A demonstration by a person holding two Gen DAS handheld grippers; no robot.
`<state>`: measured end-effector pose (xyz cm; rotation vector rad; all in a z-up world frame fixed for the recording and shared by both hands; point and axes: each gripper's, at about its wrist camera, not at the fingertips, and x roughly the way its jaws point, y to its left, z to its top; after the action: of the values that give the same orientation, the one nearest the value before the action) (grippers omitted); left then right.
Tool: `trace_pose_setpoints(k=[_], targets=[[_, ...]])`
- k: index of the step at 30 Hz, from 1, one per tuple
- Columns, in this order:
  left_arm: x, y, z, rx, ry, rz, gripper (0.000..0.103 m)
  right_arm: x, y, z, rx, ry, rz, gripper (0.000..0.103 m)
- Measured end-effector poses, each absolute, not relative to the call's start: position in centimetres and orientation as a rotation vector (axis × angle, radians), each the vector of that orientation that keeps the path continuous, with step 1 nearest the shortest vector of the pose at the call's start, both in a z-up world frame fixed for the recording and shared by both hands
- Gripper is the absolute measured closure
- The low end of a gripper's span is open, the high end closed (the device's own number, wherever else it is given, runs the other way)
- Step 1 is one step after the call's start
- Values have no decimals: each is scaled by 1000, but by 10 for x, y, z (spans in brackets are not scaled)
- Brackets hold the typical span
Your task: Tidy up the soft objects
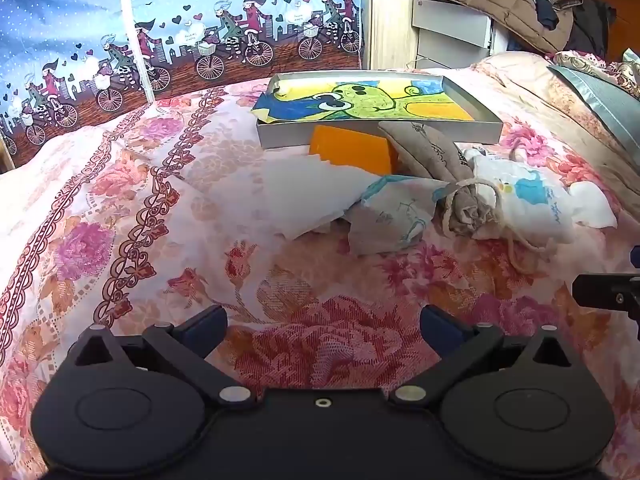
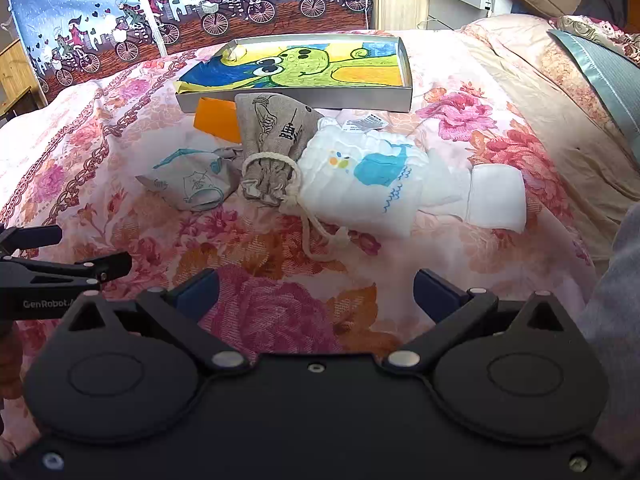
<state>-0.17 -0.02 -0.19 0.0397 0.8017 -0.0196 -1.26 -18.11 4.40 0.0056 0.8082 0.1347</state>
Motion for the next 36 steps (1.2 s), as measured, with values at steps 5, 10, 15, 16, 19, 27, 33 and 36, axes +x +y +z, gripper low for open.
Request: trace_pose_setpoints(k=[5, 10, 15, 16, 19, 27, 33, 36], targets=[[-1, 0, -4, 41, 802, -20, 1, -12, -181, 44, 6, 807, 135, 0], [-2, -2, -7, 42, 803, -20, 1, -13, -181, 44, 5, 808, 135, 0], [-2, -2, -7, 42, 805, -20, 1, -12, -181, 44, 4, 810, 135, 0], [-3, -2, -7, 42, 806, -19, 1, -12, -181, 44, 4, 811, 134, 0], [-2, -1, -6, 45, 810, -21, 1, -13, -181, 44, 5, 810, 134, 0], [-2, -1, -6, 46, 810, -22, 1, -13, -182, 44, 8, 810, 135, 0], [-2, -1, -6, 47, 810, -21, 1, -13, -182, 44, 8, 810, 134, 0], [-2, -1, -6, 47, 811, -21, 1, -13, -182, 44, 8, 811, 134, 0]])
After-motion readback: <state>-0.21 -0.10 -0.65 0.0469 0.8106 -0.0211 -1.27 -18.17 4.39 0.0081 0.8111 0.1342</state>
